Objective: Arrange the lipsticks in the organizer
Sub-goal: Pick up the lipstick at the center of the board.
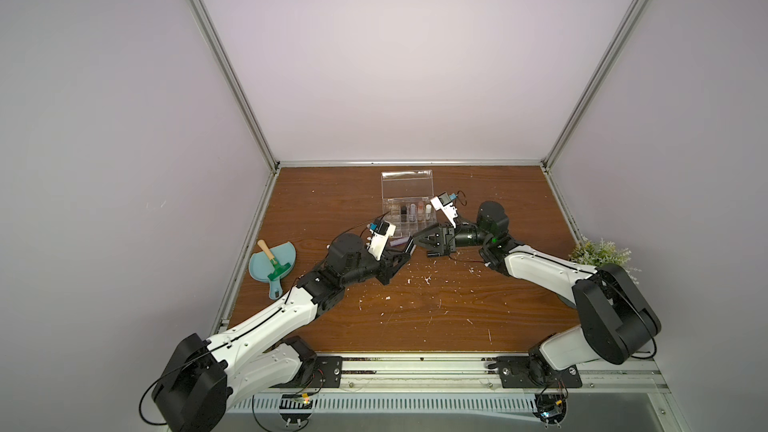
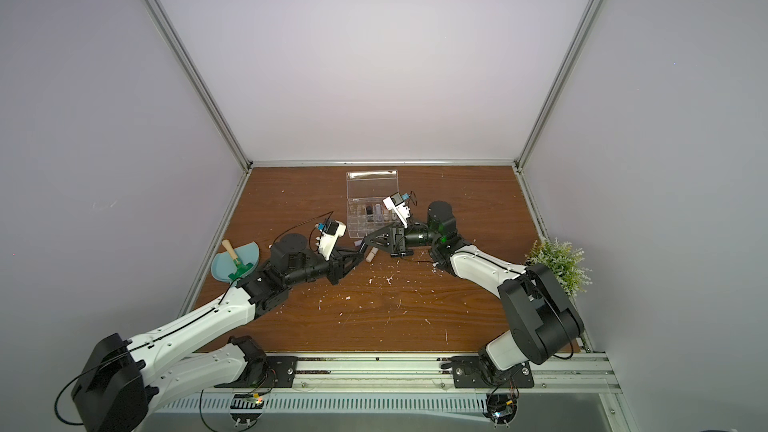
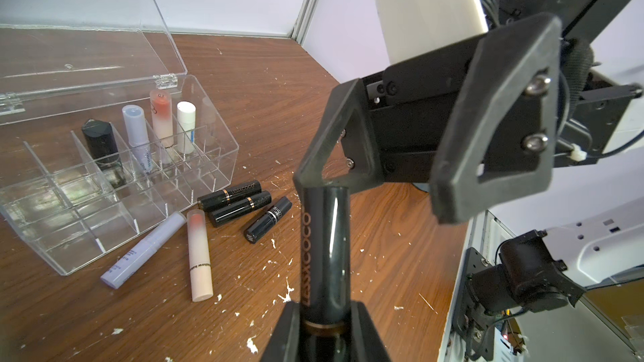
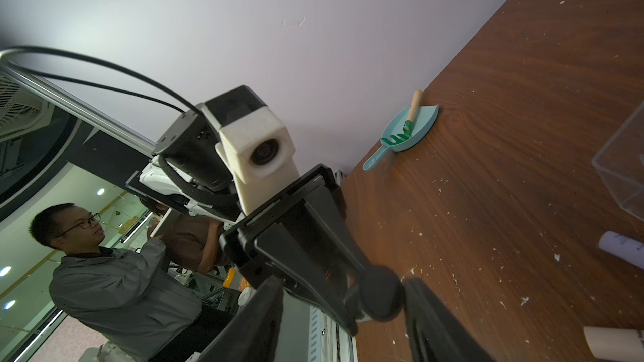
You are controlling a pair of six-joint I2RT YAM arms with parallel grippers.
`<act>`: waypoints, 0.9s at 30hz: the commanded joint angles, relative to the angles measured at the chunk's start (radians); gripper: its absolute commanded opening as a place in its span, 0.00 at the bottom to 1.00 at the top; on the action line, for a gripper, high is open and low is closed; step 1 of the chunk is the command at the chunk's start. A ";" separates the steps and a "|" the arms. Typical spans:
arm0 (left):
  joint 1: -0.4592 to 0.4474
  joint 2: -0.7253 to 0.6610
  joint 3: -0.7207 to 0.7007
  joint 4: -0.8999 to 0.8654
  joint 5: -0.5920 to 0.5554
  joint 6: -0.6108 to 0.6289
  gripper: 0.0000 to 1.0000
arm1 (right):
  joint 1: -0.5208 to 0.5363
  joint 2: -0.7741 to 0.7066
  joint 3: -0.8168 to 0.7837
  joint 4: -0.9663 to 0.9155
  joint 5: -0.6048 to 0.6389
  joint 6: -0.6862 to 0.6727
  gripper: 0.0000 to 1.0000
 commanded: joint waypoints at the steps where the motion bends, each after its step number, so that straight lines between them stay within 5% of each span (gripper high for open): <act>1: 0.006 -0.012 0.016 0.022 0.014 -0.007 0.19 | 0.011 0.001 0.043 0.031 -0.032 -0.001 0.59; 13: 0.006 -0.008 0.035 0.005 0.021 -0.004 0.19 | 0.030 0.032 0.076 0.038 -0.033 0.008 0.37; 18: 0.006 -0.005 0.041 -0.006 0.020 0.001 0.21 | 0.034 0.041 0.086 0.030 -0.031 0.004 0.21; 27: 0.007 -0.030 0.052 -0.086 -0.110 0.004 0.73 | 0.035 0.014 0.166 -0.240 0.064 -0.175 0.11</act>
